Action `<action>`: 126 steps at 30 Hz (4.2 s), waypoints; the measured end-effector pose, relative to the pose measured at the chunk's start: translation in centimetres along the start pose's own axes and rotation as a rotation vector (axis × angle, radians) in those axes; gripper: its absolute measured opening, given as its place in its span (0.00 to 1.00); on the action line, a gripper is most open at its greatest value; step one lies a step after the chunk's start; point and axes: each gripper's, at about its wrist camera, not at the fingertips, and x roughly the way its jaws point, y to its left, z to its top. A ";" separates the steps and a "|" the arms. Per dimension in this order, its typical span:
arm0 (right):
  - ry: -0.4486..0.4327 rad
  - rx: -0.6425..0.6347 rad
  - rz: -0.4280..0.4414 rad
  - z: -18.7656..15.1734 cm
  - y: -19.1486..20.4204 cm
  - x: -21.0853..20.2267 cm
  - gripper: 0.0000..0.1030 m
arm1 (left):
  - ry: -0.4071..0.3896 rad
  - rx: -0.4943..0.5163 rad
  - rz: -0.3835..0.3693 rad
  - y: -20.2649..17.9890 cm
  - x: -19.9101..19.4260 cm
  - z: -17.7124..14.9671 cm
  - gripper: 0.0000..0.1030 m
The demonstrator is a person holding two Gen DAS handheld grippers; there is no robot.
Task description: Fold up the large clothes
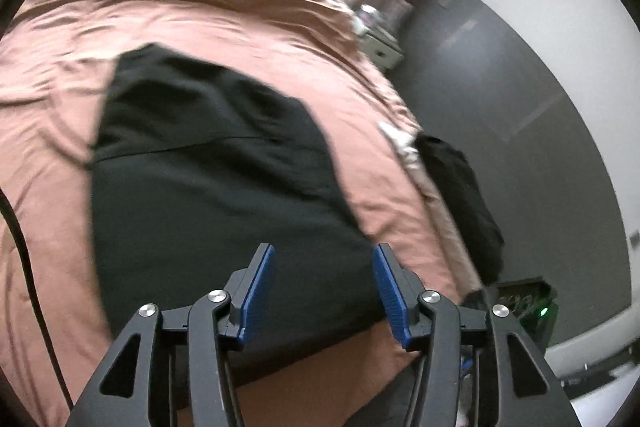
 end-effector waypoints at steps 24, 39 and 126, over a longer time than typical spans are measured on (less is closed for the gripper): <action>-0.044 0.083 -0.074 0.8 -3.6 1.6 0.05 | 0.059 -0.182 0.091 8.0 1.0 -5.9 0.54; -0.014 0.079 -0.097 1.8 -4.5 -0.3 0.73 | 0.065 -0.147 0.099 6.7 1.3 -6.5 0.54; 0.367 0.028 0.079 12.1 -6.5 13.2 0.76 | 0.085 -0.129 0.157 13.6 3.4 1.0 0.59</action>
